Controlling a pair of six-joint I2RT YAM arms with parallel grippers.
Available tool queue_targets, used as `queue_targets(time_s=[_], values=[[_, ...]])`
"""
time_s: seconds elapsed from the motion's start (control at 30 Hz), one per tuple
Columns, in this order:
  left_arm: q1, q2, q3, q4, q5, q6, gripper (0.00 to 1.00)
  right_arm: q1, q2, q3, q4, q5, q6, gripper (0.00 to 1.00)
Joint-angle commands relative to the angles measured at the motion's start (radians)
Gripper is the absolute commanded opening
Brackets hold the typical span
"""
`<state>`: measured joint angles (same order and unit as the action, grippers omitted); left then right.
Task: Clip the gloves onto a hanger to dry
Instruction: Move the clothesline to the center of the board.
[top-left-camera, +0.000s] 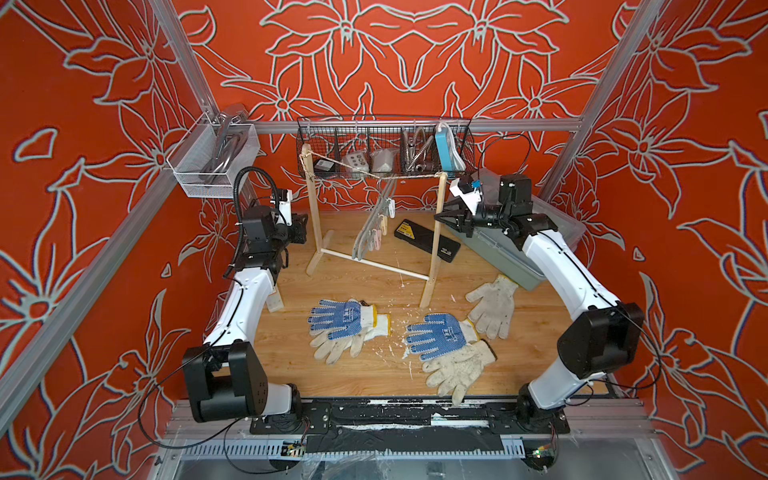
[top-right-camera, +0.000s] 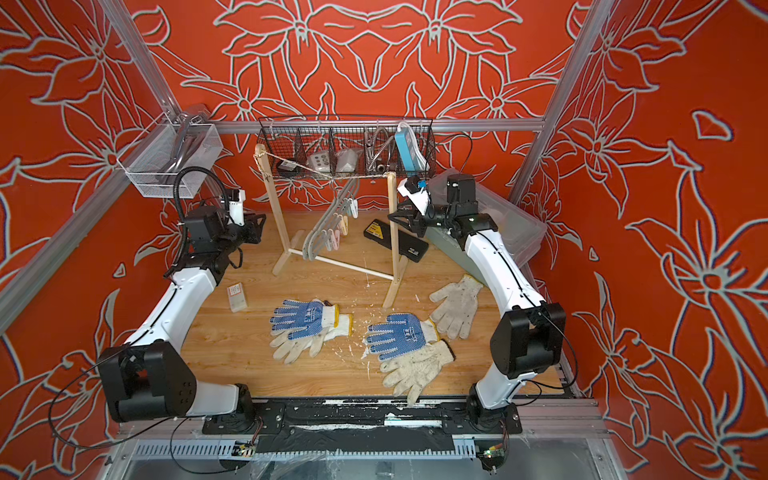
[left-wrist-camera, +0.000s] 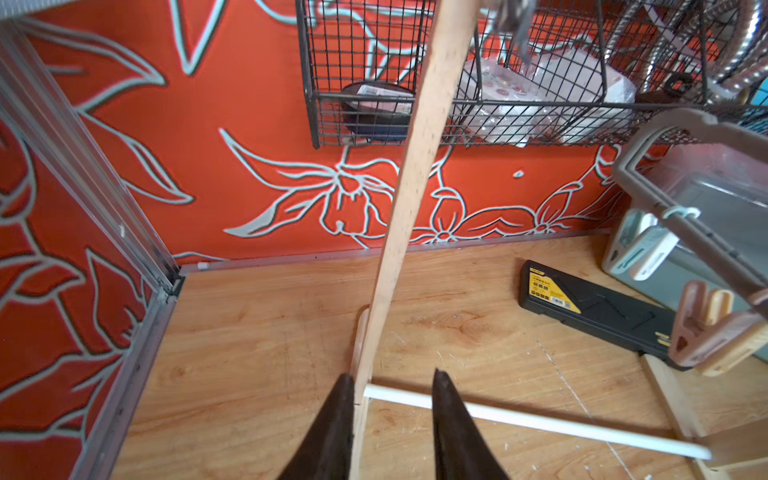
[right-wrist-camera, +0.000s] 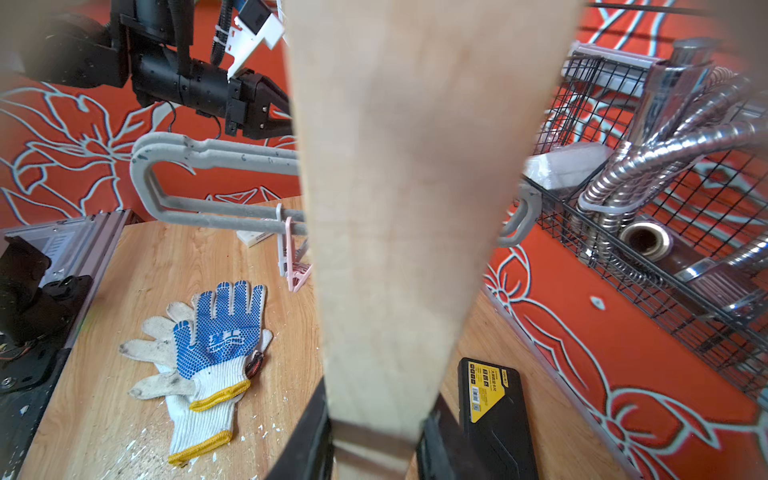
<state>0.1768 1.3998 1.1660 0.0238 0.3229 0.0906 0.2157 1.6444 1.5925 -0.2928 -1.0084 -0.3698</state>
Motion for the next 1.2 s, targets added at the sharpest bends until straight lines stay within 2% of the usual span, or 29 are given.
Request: queue_targets(time_s=[0.0, 0.1, 0.17, 0.43, 0.63, 0.83, 1.0, 1.17], values=[[0.006, 0.04, 0.055, 0.017, 0.037, 0.04, 0.42, -0.013, -0.011, -0.008, -0.028, -0.013, -0.072, 0.24], [0.012, 0.089, 0.094, 0.024, 0.084, 0.069, 0.56, -0.012, -0.025, -0.03, -0.028, -0.009, -0.07, 0.24], [0.01, 0.124, 0.123, 0.033, 0.116, 0.085, 0.6, -0.013, -0.031, -0.036, -0.033, -0.004, -0.071, 0.24], [0.01, 0.303, 0.306, 0.056, 0.123, 0.091, 0.64, -0.013, -0.041, -0.047, -0.029, -0.013, -0.054, 0.24], [-0.011, 0.386, 0.394, 0.06, 0.187, 0.095, 0.61, -0.013, -0.036, -0.037, -0.041, -0.012, -0.055, 0.23], [-0.02, 0.421, 0.412, 0.083, 0.2, 0.093, 0.37, -0.012, -0.025, -0.02, -0.053, -0.018, -0.052, 0.22], [-0.02, 0.416, 0.422, 0.069, 0.2, 0.089, 0.11, -0.013, -0.008, 0.001, -0.072, -0.011, -0.064, 0.22], [-0.019, 0.348, 0.368, 0.053, 0.168, 0.099, 0.03, -0.02, 0.022, 0.036, -0.09, -0.002, -0.083, 0.22]])
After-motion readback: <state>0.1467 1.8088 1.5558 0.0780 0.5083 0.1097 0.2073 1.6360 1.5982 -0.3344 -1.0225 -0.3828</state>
